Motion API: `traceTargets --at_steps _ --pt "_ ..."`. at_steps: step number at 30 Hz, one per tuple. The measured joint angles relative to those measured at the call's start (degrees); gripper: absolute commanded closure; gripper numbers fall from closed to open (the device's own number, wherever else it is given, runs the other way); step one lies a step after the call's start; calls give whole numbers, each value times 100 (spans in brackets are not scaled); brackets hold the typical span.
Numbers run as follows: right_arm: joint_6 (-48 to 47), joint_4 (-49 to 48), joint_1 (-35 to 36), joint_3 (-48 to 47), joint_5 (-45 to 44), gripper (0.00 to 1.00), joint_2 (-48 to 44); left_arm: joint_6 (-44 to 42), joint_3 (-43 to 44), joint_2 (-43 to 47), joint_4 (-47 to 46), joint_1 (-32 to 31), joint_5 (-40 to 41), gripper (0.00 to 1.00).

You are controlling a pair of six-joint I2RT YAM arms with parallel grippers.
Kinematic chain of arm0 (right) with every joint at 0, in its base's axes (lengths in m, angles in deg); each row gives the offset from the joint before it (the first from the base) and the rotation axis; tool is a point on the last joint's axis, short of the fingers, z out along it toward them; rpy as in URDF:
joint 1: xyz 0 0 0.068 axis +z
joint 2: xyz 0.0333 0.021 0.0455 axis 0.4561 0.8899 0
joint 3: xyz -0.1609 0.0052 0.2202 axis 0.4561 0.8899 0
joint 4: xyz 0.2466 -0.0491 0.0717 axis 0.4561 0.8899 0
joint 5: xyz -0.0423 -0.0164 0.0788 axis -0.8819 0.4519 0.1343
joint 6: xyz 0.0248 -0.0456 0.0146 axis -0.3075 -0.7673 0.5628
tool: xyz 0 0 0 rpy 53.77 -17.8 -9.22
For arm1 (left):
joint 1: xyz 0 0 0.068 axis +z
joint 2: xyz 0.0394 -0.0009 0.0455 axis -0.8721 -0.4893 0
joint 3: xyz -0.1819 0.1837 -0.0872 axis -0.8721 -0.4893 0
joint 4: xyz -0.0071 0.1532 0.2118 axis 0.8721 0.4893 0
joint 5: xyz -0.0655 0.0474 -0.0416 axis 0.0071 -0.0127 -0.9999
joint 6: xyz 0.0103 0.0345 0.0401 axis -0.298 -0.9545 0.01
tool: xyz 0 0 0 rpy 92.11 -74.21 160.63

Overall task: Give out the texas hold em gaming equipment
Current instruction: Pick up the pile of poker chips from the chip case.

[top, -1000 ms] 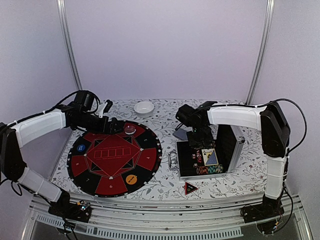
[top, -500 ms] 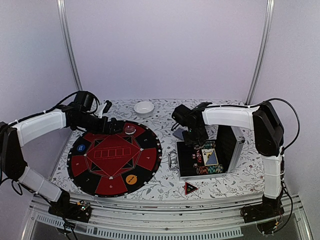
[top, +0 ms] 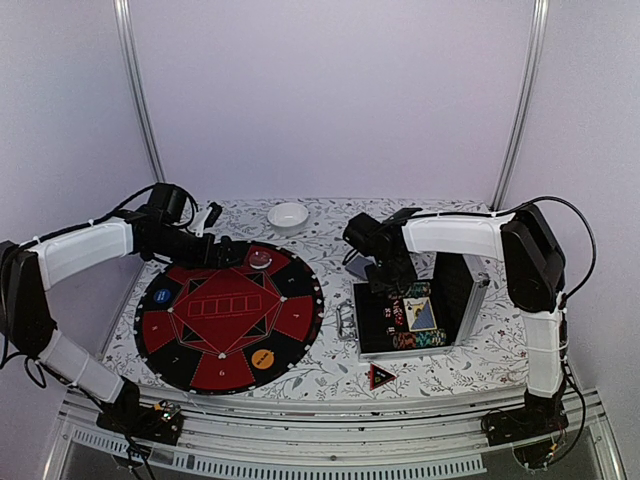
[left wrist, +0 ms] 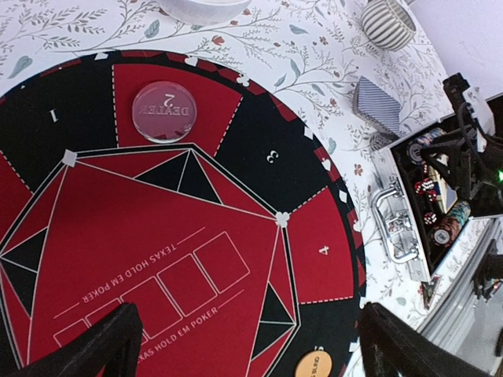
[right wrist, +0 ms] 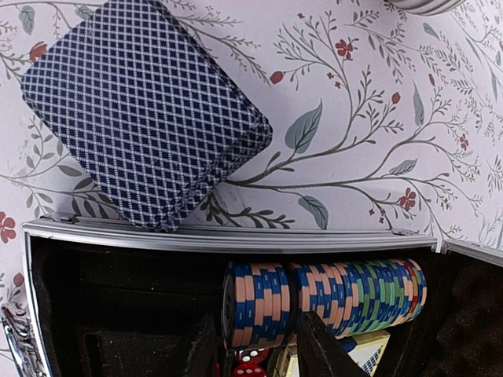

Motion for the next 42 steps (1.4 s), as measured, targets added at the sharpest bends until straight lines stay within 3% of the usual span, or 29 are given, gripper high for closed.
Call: traceTargets --at_steps 25,42 --pt "48 -11 131 214 -313 66 -7 0 0 -81 0 28 -256 2" --pt "-142 -210 92 214 -37 67 -31 0 0 -107 0 31 -291 2"
